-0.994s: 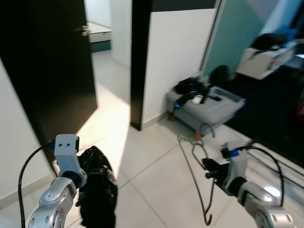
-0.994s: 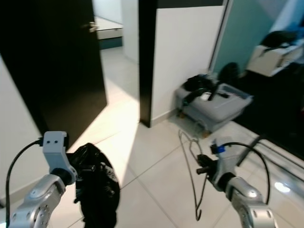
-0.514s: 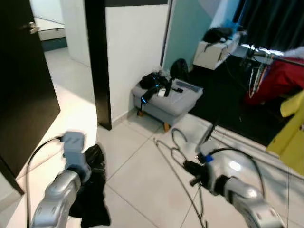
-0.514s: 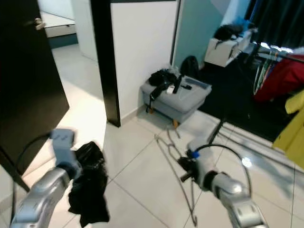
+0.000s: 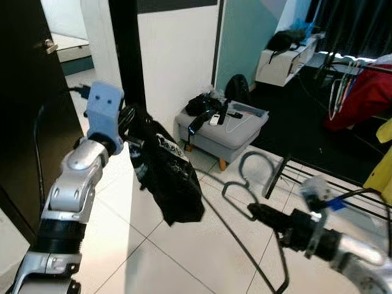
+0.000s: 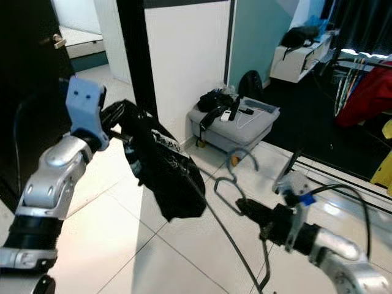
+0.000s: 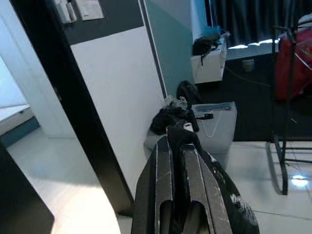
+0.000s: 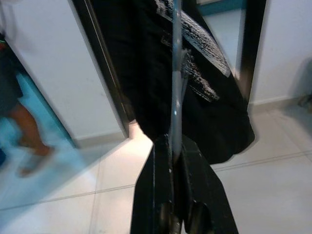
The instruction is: Hang hanger
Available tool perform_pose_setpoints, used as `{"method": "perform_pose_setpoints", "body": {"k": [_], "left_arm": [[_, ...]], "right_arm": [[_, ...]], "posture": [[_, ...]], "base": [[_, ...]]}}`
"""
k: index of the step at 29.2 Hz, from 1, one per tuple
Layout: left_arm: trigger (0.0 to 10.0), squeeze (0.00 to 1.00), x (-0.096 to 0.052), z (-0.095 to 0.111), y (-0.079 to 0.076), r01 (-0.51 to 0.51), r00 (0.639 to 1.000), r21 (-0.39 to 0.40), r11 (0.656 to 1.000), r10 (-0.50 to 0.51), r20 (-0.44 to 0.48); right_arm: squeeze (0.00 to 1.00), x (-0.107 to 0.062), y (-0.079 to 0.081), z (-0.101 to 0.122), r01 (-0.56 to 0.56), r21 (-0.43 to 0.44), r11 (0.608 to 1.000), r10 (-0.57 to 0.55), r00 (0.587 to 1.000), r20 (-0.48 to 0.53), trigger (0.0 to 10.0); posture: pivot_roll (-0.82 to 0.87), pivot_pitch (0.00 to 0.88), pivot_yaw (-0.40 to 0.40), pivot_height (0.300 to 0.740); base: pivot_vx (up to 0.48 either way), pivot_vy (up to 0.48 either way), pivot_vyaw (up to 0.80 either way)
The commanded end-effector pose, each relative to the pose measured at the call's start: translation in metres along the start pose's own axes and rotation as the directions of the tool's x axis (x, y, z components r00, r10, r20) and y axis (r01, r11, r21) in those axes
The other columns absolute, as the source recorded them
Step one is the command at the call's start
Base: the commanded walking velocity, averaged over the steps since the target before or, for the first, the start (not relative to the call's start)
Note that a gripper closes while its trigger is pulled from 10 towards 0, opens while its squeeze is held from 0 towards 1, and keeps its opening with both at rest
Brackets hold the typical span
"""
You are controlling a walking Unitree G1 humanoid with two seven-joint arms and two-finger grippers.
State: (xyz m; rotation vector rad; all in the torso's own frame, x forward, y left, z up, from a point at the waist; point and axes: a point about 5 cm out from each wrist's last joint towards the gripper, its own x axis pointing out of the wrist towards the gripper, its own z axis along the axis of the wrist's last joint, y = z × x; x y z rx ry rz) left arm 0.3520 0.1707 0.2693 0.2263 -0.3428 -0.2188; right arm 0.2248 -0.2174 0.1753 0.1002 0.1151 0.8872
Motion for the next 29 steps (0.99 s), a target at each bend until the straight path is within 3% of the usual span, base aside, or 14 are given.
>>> {"method": "perform_pose_setpoints", "body": {"k": [1, 7, 10, 13, 17, 19, 22, 29], "left_arm": [[10.0, 0.00, 0.006, 0.011, -0.003, 0.015, 0.998, 0.012, 1.000, -0.016, 0.057], [10.0, 0.00, 0.008, 0.018, -0.014, 0.049, 0.995, -0.013, 0.999, -0.047, 0.087], [10.0, 0.00, 0.007, 0.023, -0.029, 0.087, 0.991, -0.033, 0.996, -0.083, 0.107], [10.0, 0.00, 0.006, 0.024, -0.033, 0.097, 0.990, -0.036, 0.995, -0.092, 0.109], [10.0, 0.00, 0.006, 0.025, -0.035, 0.105, 0.989, -0.036, 0.994, -0.101, 0.111], [10.0, 0.00, 0.006, 0.027, -0.037, 0.112, 0.987, -0.036, 0.993, -0.107, 0.119], [10.0, 0.00, 0.007, 0.029, -0.037, 0.110, 0.987, -0.038, 0.993, -0.105, 0.126], [10.0, 0.00, 0.006, 0.031, -0.038, 0.112, 0.985, -0.046, 0.993, -0.105, 0.134]], "right_arm": [[0.00, -0.006, 0.005, 0.012, -0.059, 0.012, 0.998, 0.058, 0.997, 0.051, 10.0], [0.00, -0.009, 0.007, 0.030, -0.092, 0.033, 0.995, 0.086, 0.983, 0.160, 10.0], [0.00, 0.009, 0.020, 0.051, -0.185, 0.015, 0.983, 0.175, 0.951, 0.255, 10.0], [0.00, 0.013, 0.025, 0.055, -0.214, 0.005, 0.977, 0.204, 0.940, 0.272, 10.0], [0.00, 0.020, 0.030, 0.059, -0.245, -0.013, 0.969, 0.239, 0.933, 0.268, 10.0], [0.00, 0.033, 0.030, 0.062, -0.226, -0.056, 0.973, 0.233, 0.948, 0.216, 10.0], [0.00, 0.040, 0.027, 0.067, -0.191, -0.080, 0.978, 0.204, 0.959, 0.197, 10.0], [0.00, 0.040, 0.021, 0.069, -0.133, -0.091, 0.987, 0.146, 0.977, 0.155, 10.0]], "posture": [[-0.11, 0.000, 0.018, 0.740], [-0.11, 0.000, 0.018, 0.740], [-0.09, 0.000, 0.007, 0.740], [-0.09, 0.000, 0.007, 0.740], [-0.09, 0.000, 0.002, 0.740], [-0.08, 0.000, -0.002, 0.740], [-0.08, 0.000, -0.002, 0.740], [-0.09, 0.000, -0.004, 0.740]], "base": [[0.000, 0.000, 0.00], [0.000, 0.000, 0.00], [0.000, 0.000, 0.00], [0.000, 0.000, 0.00], [0.000, 0.000, 0.00], [0.000, 0.000, 0.00], [0.000, 0.000, 0.00], [0.000, 0.000, 0.00]]}}
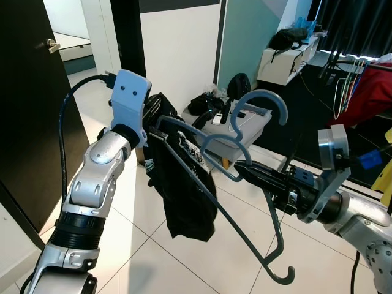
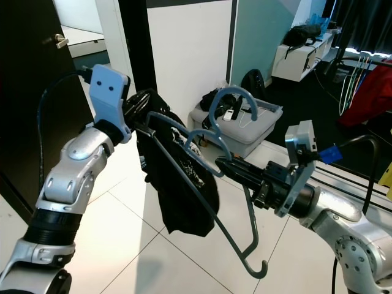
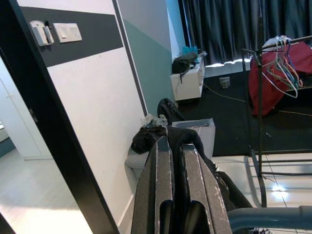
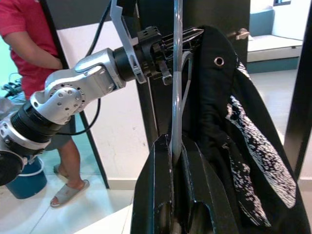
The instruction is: Hang hanger
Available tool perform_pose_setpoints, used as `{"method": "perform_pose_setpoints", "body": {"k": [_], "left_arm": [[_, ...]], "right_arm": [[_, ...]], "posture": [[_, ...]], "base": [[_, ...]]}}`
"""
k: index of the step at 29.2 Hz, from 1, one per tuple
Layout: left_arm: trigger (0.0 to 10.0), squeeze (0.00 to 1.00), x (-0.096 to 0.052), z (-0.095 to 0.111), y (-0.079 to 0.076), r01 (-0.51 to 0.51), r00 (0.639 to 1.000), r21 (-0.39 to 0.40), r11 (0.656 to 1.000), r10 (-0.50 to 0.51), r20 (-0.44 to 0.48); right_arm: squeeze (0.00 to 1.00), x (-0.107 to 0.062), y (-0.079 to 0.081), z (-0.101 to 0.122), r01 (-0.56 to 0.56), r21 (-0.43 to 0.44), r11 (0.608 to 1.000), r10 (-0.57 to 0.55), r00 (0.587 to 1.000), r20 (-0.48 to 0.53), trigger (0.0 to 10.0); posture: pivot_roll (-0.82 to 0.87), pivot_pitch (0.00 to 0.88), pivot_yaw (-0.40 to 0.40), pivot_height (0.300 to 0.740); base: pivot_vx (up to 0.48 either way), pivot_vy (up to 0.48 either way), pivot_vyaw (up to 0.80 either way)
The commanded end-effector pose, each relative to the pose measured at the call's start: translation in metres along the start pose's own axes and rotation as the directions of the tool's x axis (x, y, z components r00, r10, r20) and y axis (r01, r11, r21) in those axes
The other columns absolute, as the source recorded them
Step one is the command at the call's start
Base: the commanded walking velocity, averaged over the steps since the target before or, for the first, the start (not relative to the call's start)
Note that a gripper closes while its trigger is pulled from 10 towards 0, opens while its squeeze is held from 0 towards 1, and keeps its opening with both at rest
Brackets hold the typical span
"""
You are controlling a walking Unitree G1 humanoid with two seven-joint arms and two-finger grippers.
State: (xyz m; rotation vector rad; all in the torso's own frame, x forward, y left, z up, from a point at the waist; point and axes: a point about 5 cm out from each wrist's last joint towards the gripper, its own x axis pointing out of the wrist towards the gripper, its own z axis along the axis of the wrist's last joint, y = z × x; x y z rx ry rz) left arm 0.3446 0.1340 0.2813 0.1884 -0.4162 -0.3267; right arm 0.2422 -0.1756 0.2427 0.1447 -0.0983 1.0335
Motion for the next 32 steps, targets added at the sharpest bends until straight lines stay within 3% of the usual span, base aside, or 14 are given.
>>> {"method": "perform_pose_setpoints", "body": {"k": [1, 5, 9, 11, 14, 15, 18, 19, 25, 26, 27, 29, 30, 32], "left_arm": [[10.0, 0.00, 0.002, 0.010, -0.006, 0.019, 0.999, -0.007, 1.000, -0.018, 0.043], [10.0, 0.00, 0.001, 0.015, -0.009, 0.027, 0.998, -0.016, 0.999, -0.026, 0.051], [10.0, 0.00, 0.001, 0.015, -0.009, 0.028, 0.998, -0.019, 0.999, -0.027, 0.052], [10.0, 0.00, 0.001, 0.016, -0.010, 0.031, 0.998, -0.024, 0.999, -0.030, 0.054], [10.0, 0.00, 0.001, 0.015, -0.010, 0.031, 0.998, -0.026, 0.999, -0.029, 0.051], [10.0, 0.00, 0.001, 0.015, -0.009, 0.029, 0.998, -0.027, 0.999, -0.028, 0.050], [10.0, 0.00, 0.001, 0.016, -0.009, 0.028, 0.998, -0.029, 0.999, -0.026, 0.049], [10.0, 0.00, 0.001, 0.017, -0.009, 0.026, 0.998, -0.033, 0.999, -0.024, 0.052], [10.0, 0.00, 0.000, 0.017, -0.013, 0.034, 0.998, -0.052, 0.998, -0.031, 0.049], [10.0, 0.00, -0.003, 0.009, -0.029, 0.077, 0.997, -0.093, 0.993, -0.075, 0.023], [10.0, 0.00, -0.003, 0.009, -0.029, 0.077, 0.997, -0.093, 0.993, -0.075, 0.023], [10.0, 0.00, -0.015, -0.003, -0.076, 0.257, 0.966, -0.155, 0.954, -0.260, -0.002], [10.0, 0.00, -0.021, -0.005, -0.092, 0.319, 0.946, -0.175, 0.931, -0.324, 0.001], [10.0, 0.00, -0.021, -0.005, -0.092, 0.319, 0.946, -0.175, 0.931, -0.324, 0.001]], "right_arm": [[0.00, 0.001, -0.001, 0.002, 0.014, -0.025, 1.000, -0.015, 0.999, -0.033, 10.0], [0.00, -0.006, -0.016, -0.010, 0.173, -0.063, 0.983, -0.181, 0.971, -0.158, 10.0], [0.00, -0.009, -0.021, -0.012, 0.209, -0.077, 0.975, -0.220, 0.958, -0.185, 10.0], [0.00, -0.015, -0.032, -0.027, 0.301, -0.113, 0.947, -0.321, 0.899, -0.297, 10.0], [0.00, -0.018, -0.036, -0.036, 0.327, -0.126, 0.937, -0.350, 0.870, -0.347, 10.0], [0.00, -0.021, -0.042, -0.044, 0.370, -0.127, 0.920, -0.390, 0.840, -0.378, 10.0], [0.00, -0.022, -0.047, -0.047, 0.406, -0.124, 0.905, -0.421, 0.819, -0.389, 10.0], [0.00, -0.023, -0.057, -0.048, 0.495, -0.118, 0.861, -0.501, 0.784, -0.366, 10.0], [0.00, -0.022, -0.065, -0.043, 0.555, -0.094, 0.827, -0.554, 0.773, -0.311, 10.0], [0.00, -0.019, -0.071, -0.036, 0.593, -0.044, 0.804, -0.586, 0.777, -0.231, 10.0], [0.00, -0.019, -0.071, -0.036, 0.593, -0.044, 0.804, -0.586, 0.777, -0.231, 10.0], [0.00, -0.014, -0.082, -0.020, 0.655, 0.115, 0.746, -0.655, 0.754, -0.044, 10.0], [0.00, -0.013, -0.085, -0.016, 0.665, 0.174, 0.726, -0.676, 0.737, 0.000, 10.0], [0.00, -0.013, -0.085, -0.016, 0.665, 0.174, 0.726, -0.676, 0.737, 0.000, 10.0]], "posture": [[-0.09, 0.000, -0.004, 0.740], [-0.09, 0.000, -0.002, 0.740], [-0.09, 0.000, -0.002, 0.740], [-0.09, 0.000, -0.001, 0.740], [-0.09, 0.000, -0.002, 0.740], [-0.09, 0.000, -0.002, 0.740], [-0.09, 0.000, -0.002, 0.740], [-0.08, 0.000, -0.005, 0.740], [-0.08, 0.000, -0.007, 0.740], [-0.07, 0.000, -0.009, 0.740], [-0.07, 0.000, -0.009, 0.740], [-0.08, 0.000, -0.006, 0.740], [-0.08, 0.000, -0.006, 0.740], [-0.08, 0.000, -0.006, 0.740]], "base": [[0.000, 0.000, 0.00], [0.000, 0.000, 0.00], [0.000, 0.000, 0.00], [0.000, 0.000, 0.00], [0.000, 0.000, 0.00], [0.000, 0.000, 0.00], [0.000, 0.000, 0.00], [0.000, 0.000, 0.00], [0.000, 0.000, 0.00], [0.000, 0.000, 0.00], [0.000, 0.000, 0.00], [0.000, 0.000, 0.00], [0.000, 0.000, 0.00], [0.000, 0.000, 0.00]]}}
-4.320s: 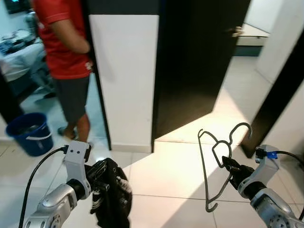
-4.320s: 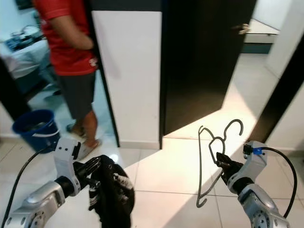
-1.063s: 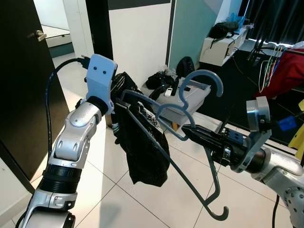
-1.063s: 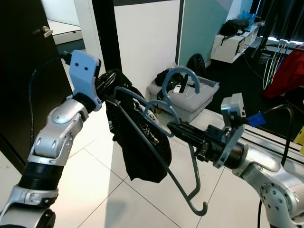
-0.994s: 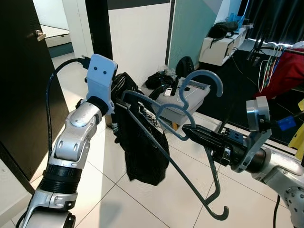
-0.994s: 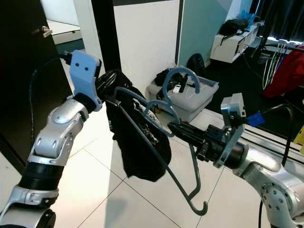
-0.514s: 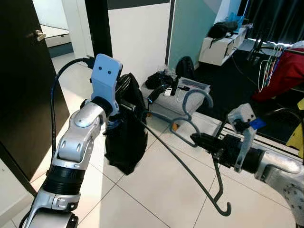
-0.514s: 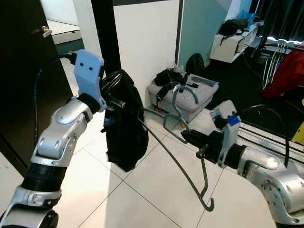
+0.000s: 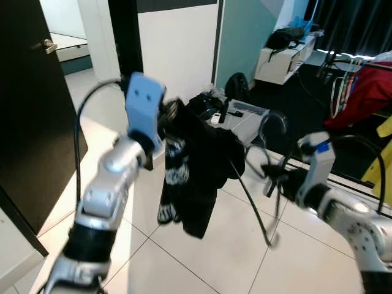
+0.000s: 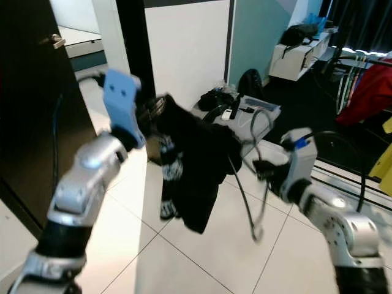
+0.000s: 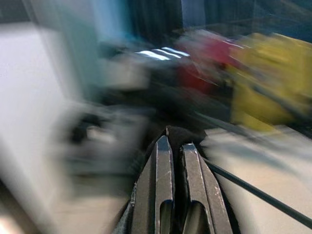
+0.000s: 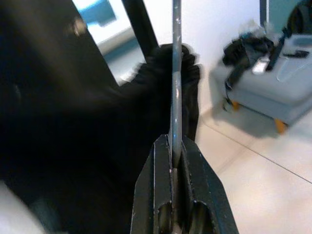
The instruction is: Hang hanger
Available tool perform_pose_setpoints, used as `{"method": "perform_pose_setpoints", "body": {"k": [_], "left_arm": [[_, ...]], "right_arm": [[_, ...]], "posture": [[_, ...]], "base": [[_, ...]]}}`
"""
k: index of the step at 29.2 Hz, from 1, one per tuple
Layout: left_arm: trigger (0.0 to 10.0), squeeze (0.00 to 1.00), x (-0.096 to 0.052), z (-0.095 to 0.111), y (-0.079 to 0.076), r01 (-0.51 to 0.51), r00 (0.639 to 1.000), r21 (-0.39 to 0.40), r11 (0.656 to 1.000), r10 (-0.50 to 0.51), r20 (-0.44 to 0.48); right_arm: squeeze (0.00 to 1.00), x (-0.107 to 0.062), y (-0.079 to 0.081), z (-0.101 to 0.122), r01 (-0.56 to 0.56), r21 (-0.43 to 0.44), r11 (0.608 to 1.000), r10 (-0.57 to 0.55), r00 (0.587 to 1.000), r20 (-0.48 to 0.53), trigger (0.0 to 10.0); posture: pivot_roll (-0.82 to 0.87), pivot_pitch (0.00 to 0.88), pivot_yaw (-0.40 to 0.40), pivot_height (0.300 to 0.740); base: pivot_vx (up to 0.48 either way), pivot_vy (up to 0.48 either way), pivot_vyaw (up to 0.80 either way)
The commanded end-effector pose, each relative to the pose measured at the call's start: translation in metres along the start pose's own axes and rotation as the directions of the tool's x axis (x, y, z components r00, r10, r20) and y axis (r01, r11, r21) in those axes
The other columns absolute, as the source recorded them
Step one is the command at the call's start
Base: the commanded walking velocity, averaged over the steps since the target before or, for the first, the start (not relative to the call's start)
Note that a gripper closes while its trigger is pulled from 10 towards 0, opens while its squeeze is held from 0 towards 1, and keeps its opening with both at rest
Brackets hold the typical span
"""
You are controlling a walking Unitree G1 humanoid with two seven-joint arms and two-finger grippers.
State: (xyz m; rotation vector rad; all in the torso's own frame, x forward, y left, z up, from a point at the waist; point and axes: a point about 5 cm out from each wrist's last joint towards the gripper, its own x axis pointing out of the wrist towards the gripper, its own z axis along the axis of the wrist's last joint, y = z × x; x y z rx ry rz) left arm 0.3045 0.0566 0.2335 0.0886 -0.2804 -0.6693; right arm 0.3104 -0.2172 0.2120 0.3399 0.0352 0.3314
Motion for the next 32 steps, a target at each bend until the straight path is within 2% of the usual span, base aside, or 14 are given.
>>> {"method": "perform_pose_setpoints", "body": {"k": [1, 2, 4, 9, 17, 19, 21, 22, 23, 24, 25, 27, 29, 32], "left_arm": [[10.0, 0.00, 0.002, 0.009, -0.015, 0.084, 0.996, 0.012, 0.996, -0.084, 0.038], [10.0, 0.00, -0.001, 0.004, -0.040, 0.193, 0.981, 0.007, 0.981, -0.193, 0.037], [10.0, 0.00, -0.003, -0.001, -0.053, 0.242, 0.970, 0.043, 0.969, -0.243, 0.019], [10.0, 0.00, -0.003, -0.004, -0.056, 0.252, 0.968, 0.051, 0.966, -0.253, 0.013], [10.0, 0.00, -0.002, -0.005, -0.052, 0.247, 0.969, 0.062, 0.967, -0.248, 0.011], [10.0, 0.00, -0.004, -0.006, -0.055, 0.259, 0.966, 0.076, 0.963, -0.260, 0.004], [10.0, 0.00, -0.004, -0.006, -0.055, 0.259, 0.966, 0.076, 0.963, -0.260, 0.004], [10.0, 0.00, -0.005, -0.006, -0.057, 0.271, 0.962, 0.077, 0.960, -0.272, 0.003], [10.0, 0.00, -0.005, -0.006, -0.057, 0.271, 0.962, 0.077, 0.960, -0.272, 0.003], [10.0, 0.00, -0.007, -0.007, -0.060, 0.285, 0.958, 0.076, 0.956, -0.286, 0.000], [10.0, 0.00, -0.007, -0.007, -0.060, 0.285, 0.958, 0.076, 0.956, -0.286, 0.000], [10.0, 0.00, -0.011, -0.008, -0.063, 0.308, 0.951, 0.072, 0.949, -0.308, -0.006], [10.0, 0.00, -0.011, -0.008, -0.063, 0.308, 0.951, 0.072, 0.949, -0.308, -0.006], [10.0, 0.00, -0.015, -0.010, -0.064, 0.324, 0.946, 0.074, 0.943, -0.323, -0.015]], "right_arm": [[0.00, -0.002, -0.004, 0.012, 0.025, 0.049, 0.998, -0.029, 0.995, 0.091, 10.0], [0.00, 0.002, 0.003, 0.010, -0.010, 0.136, 0.991, -0.005, 0.994, 0.109, 10.0], [0.00, 0.005, 0.011, 0.005, -0.038, 0.149, 0.988, 0.024, 0.995, 0.094, 10.0], [0.00, 0.007, 0.015, 0.000, -0.042, 0.148, 0.988, 0.029, 0.996, 0.087, 10.0], [0.00, 0.014, 0.020, 0.004, -0.032, 0.246, 0.969, -0.007, 0.987, 0.160, 10.0], [0.00, 0.017, 0.005, 0.014, 0.091, 0.257, 0.962, -0.150, 0.964, 0.218, 10.0], [0.00, 0.017, 0.005, 0.014, 0.091, 0.257, 0.962, -0.150, 0.964, 0.218, 10.0], [0.00, 0.016, -0.008, 0.020, 0.181, 0.278, 0.944, -0.253, 0.935, 0.250, 10.0], [0.00, 0.016, -0.008, 0.020, 0.181, 0.278, 0.944, -0.253, 0.935, 0.250, 10.0], [0.00, 0.012, -0.021, 0.028, 0.271, 0.291, 0.917, -0.354, 0.891, 0.286, 10.0], [0.00, 0.012, -0.021, 0.028, 0.271, 0.291, 0.917, -0.354, 0.891, 0.286, 10.0], [0.00, 0.003, -0.037, 0.041, 0.354, 0.335, 0.873, -0.464, 0.813, 0.351, 10.0], [0.00, 0.003, -0.037, 0.041, 0.354, 0.335, 0.873, -0.464, 0.813, 0.351, 10.0], [0.00, -0.004, -0.044, 0.047, 0.401, 0.336, 0.853, -0.513, 0.763, 0.393, 10.0]], "posture": [[-0.08, 0.000, -0.009, 0.740], [-0.08, 0.000, -0.009, 0.740], [-0.07, 0.000, -0.008, 0.740], [-0.07, 0.000, -0.008, 0.740], [-0.07, 0.000, -0.008, 0.740], [-0.08, 0.000, -0.010, 0.740], [-0.08, 0.000, -0.010, 0.740], [-0.08, 0.000, -0.010, 0.740], [-0.08, 0.000, -0.010, 0.740], [-0.07, 0.000, -0.009, 0.740], [-0.07, 0.000, -0.009, 0.740], [-0.08, 0.000, -0.007, 0.740], [-0.08, 0.000, -0.007, 0.740], [-0.08, 0.000, -0.005, 0.740]], "base": [[0.000, 0.000, 0.00], [0.000, 0.000, 0.00], [0.000, 0.000, 0.00], [0.000, 0.000, 0.00], [0.000, 0.000, 0.00], [0.000, 0.000, 0.00], [0.000, 0.000, 0.00], [0.000, 0.000, 0.00], [0.000, 0.000, 0.00], [0.000, 0.000, 0.00], [0.000, 0.000, 0.00], [0.000, 0.000, 0.00], [0.000, 0.000, 0.00], [0.000, 0.000, 0.00]]}}
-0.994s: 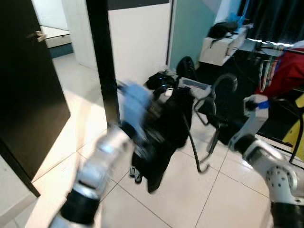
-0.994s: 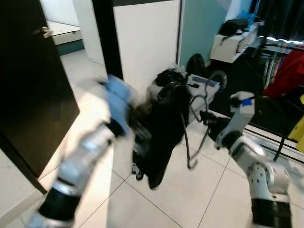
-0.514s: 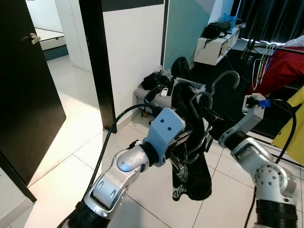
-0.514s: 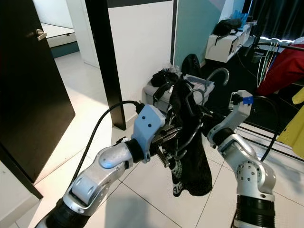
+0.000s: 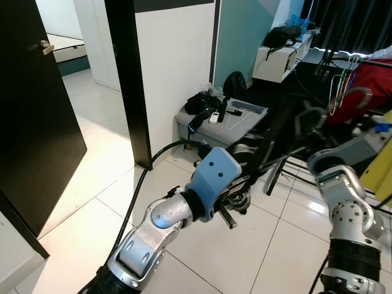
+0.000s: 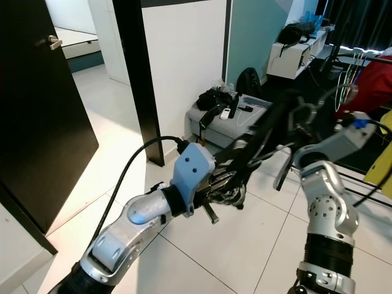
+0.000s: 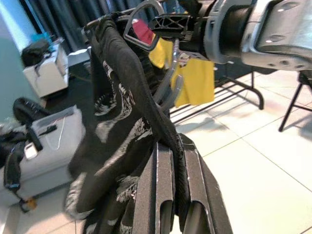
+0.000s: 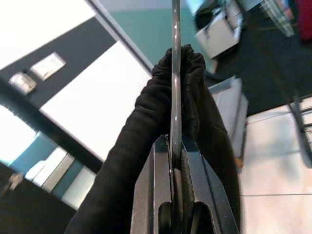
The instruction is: Hang hanger
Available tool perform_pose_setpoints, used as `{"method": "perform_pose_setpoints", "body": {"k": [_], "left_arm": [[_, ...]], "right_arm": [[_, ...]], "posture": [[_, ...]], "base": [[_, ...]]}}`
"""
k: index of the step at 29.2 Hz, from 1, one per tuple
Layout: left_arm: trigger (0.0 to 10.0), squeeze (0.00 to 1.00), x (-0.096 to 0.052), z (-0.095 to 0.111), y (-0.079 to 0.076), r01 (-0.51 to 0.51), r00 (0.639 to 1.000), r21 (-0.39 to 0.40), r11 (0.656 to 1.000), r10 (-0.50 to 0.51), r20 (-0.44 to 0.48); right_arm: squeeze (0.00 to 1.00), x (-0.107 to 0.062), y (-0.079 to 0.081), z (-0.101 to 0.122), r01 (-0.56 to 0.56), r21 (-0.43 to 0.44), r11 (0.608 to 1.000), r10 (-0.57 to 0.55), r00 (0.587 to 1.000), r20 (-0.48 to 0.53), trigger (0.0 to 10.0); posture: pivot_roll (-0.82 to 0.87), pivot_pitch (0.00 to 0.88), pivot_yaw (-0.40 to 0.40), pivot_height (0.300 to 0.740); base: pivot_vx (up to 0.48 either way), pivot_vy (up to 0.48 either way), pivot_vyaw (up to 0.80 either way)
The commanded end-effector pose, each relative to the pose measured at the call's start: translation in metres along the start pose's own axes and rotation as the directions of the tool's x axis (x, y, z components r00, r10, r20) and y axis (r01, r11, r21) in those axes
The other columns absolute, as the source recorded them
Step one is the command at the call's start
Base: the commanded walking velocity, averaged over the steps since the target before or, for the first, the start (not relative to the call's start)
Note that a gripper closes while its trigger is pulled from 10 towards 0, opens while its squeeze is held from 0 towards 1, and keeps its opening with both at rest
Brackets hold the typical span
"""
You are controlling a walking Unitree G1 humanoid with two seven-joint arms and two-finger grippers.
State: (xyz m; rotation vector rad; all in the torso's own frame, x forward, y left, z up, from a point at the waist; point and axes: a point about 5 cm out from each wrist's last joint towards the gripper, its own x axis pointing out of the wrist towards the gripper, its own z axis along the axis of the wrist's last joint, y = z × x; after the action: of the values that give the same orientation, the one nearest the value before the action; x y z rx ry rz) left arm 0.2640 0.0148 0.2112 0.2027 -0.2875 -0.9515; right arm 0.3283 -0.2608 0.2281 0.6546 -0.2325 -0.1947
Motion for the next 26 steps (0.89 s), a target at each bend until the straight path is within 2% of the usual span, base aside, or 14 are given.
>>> {"method": "perform_pose_setpoints", "body": {"k": [1, 2, 4, 7, 9, 10, 11, 12, 13, 15, 18, 20, 23, 26], "left_arm": [[10.0, 0.00, -0.005, 0.001, -0.004, 0.035, 0.999, 0.006, 0.999, -0.035, 0.004], [10.0, 0.00, -0.005, 0.001, -0.004, 0.039, 0.999, 0.003, 0.999, -0.039, 0.008], [10.0, 0.00, -0.004, 0.002, -0.004, 0.041, 0.999, 0.002, 0.999, -0.041, 0.011], [10.0, 0.00, 0.002, 0.008, -0.004, 0.041, 0.998, -0.019, 0.999, -0.040, 0.041], [10.0, 0.00, 0.002, 0.008, -0.004, 0.041, 0.998, -0.019, 0.999, -0.040, 0.041], [10.0, 0.00, 0.004, 0.010, -0.004, 0.039, 0.998, -0.028, 0.999, -0.038, 0.052], [10.0, 0.00, 0.004, 0.010, -0.004, 0.039, 0.998, -0.028, 0.999, -0.038, 0.052], [10.0, 0.00, 0.006, 0.012, -0.004, 0.039, 0.997, -0.036, 0.999, -0.036, 0.063], [10.0, 0.00, 0.008, 0.014, -0.004, 0.037, 0.997, -0.047, 0.998, -0.033, 0.074], [10.0, 0.00, 0.008, 0.014, -0.004, 0.037, 0.997, -0.047, 0.998, -0.033, 0.074], [10.0, 0.00, 0.010, 0.016, -0.003, 0.033, 0.996, -0.059, 0.998, -0.028, 0.086], [10.0, 0.00, 0.011, 0.017, -0.001, 0.027, 0.996, -0.066, 0.997, -0.021, 0.087], [10.0, 0.00, 0.010, 0.016, -0.001, 0.025, 0.996, -0.065, 0.998, -0.019, 0.084], [10.0, 0.00, 0.007, 0.012, 0.005, 0.009, 0.998, -0.058, 0.998, -0.005, 0.063]], "right_arm": [[0.00, 0.001, -0.002, 0.018, 0.032, -0.021, 0.999, -0.029, 0.994, 0.109, 10.0], [0.00, 0.000, 0.000, 0.015, 0.035, -0.096, 0.995, -0.024, 0.994, 0.109, 10.0], [0.00, -0.002, 0.001, 0.011, 0.034, -0.150, 0.988, -0.018, 0.994, 0.106, 10.0], [0.00, -0.006, 0.012, -0.014, -0.008, -0.421, 0.907, 0.017, 1.000, 0.017, 10.0], [0.00, -0.006, 0.012, -0.014, -0.008, -0.421, 0.907, 0.017, 1.000, 0.017, 10.0], [0.00, -0.008, 0.017, -0.026, -0.066, -0.475, 0.878, 0.052, 0.998, -0.043, 10.0], [0.00, -0.008, 0.017, -0.026, -0.066, -0.475, 0.878, 0.052, 0.998, -0.043, 10.0], [0.00, -0.012, 0.025, -0.039, -0.161, -0.508, 0.846, 0.112, 0.986, -0.125, 10.0], [0.00, -0.017, 0.032, -0.051, -0.242, -0.499, 0.832, 0.166, 0.967, -0.193, 10.0], [0.00, -0.017, 0.032, -0.051, -0.242, -0.499, 0.832, 0.166, 0.967, -0.193, 10.0], [0.00, -0.024, 0.043, -0.065, -0.353, -0.452, 0.819, 0.246, 0.928, -0.279, 10.0], [0.00, -0.028, 0.049, -0.069, -0.414, -0.362, 0.835, 0.301, 0.895, -0.329, 10.0], [0.00, -0.030, 0.051, -0.068, -0.426, -0.300, 0.853, 0.324, 0.885, -0.334, 10.0], [0.00, -0.032, 0.050, -0.058, -0.416, -0.132, 0.900, 0.363, 0.881, -0.304, 10.0]], "posture": [[-0.08, 0.000, -0.005, 0.740], [-0.08, 0.000, -0.005, 0.740], [-0.08, 0.000, -0.005, 0.740], [-0.08, 0.000, -0.005, 0.740], [-0.08, 0.000, -0.005, 0.740], [-0.08, 0.000, -0.002, 0.740], [-0.08, 0.000, -0.002, 0.740], [-0.09, 0.000, -0.002, 0.740], [-0.09, 0.000, 0.002, 0.740], [-0.09, 0.000, 0.002, 0.740], [-0.09, 0.000, 0.003, 0.740], [-0.10, 0.000, 0.007, 0.740], [-0.10, 0.000, 0.008, 0.740], [-0.10, 0.000, 0.012, 0.740]], "base": [[0.000, 0.000, 0.00], [0.000, 0.000, 0.00], [0.000, 0.000, 0.00], [0.000, 0.000, 0.00], [0.000, 0.000, 0.00], [0.000, 0.000, 0.00], [0.000, 0.000, 0.00], [0.000, 0.000, 0.00], [0.000, 0.000, 0.00], [0.000, 0.000, 0.00], [0.000, 0.000, 0.00], [0.000, 0.000, 0.00], [0.000, 0.000, 0.00], [0.000, 0.000, 0.00]]}}
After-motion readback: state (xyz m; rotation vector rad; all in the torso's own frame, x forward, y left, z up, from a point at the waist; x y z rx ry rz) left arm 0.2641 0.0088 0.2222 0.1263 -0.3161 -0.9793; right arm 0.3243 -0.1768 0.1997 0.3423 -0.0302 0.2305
